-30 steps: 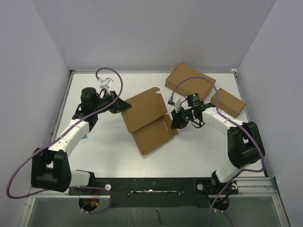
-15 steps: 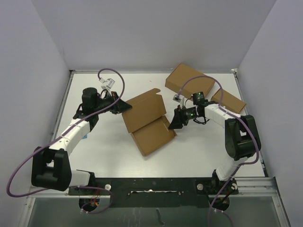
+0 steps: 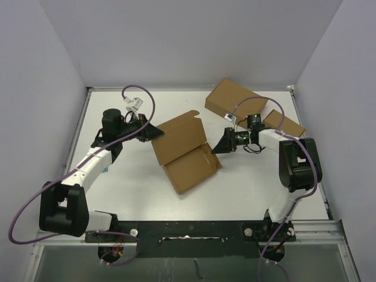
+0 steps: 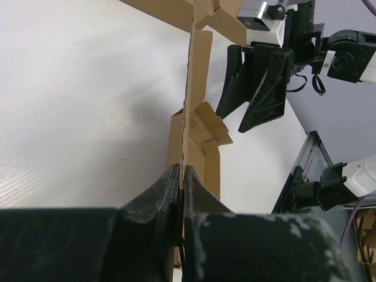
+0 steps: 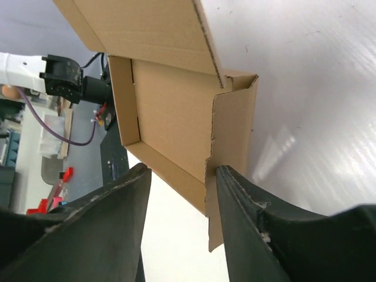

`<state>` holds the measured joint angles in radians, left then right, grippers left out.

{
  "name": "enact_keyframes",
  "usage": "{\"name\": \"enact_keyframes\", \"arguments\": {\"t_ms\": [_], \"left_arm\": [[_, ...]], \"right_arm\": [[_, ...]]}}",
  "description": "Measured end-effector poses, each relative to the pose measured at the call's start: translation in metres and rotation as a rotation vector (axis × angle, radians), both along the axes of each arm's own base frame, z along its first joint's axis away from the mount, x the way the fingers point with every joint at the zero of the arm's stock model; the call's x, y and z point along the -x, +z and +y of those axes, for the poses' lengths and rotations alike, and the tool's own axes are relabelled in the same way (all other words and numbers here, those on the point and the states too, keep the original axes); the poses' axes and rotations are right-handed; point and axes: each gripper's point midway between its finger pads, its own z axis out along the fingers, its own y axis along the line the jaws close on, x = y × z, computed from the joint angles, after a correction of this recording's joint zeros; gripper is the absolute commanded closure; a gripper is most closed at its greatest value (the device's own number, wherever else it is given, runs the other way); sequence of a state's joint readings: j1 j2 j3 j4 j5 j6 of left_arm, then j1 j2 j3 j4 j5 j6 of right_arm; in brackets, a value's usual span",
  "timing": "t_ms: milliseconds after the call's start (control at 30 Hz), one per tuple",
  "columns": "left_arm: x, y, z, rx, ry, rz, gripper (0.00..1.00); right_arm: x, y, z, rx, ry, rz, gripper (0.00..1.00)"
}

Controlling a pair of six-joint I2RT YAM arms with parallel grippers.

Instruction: Fold the paper box

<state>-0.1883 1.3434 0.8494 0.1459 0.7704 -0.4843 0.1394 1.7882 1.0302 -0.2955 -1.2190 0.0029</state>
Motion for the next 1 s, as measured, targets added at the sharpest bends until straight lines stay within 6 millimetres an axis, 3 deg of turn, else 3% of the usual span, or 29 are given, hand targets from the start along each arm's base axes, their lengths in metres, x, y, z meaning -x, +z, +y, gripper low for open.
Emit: {"name": "enact_keyframes", "arguments": {"t_ms": [200,367,600,767,1000], "left_arm": [[0.000,-0.001,0.000,0.000,-0.003,0.003,1.00],[0.000,-0.001,-0.001,0.001,-0.005,0.003,1.00],[0.000,-0.001,-0.001,0.001,-0.005,0.004,1.00],[0.000,-0.001,-0.001,0.001,-0.005,0.004,1.00],[0.000,-0.001,-0.001,0.001,-0.005,0.003,1.00]], "right_arm": [[-0.009,-0.011,-0.006,-0.061,-0.048,0.114,0.61],[-0.007,-0.016,-0.007,-0.094,-0.072,0.196,0.74],[-0.009,-0.014,-0.004,-0.154,-0.070,0.280,0.70],[-0.009,-0.009,-0.003,-0.181,-0.068,0.300,0.72],[-0.014,-0.007,-0.003,-0.199,-0.081,0.331,0.85]]}}
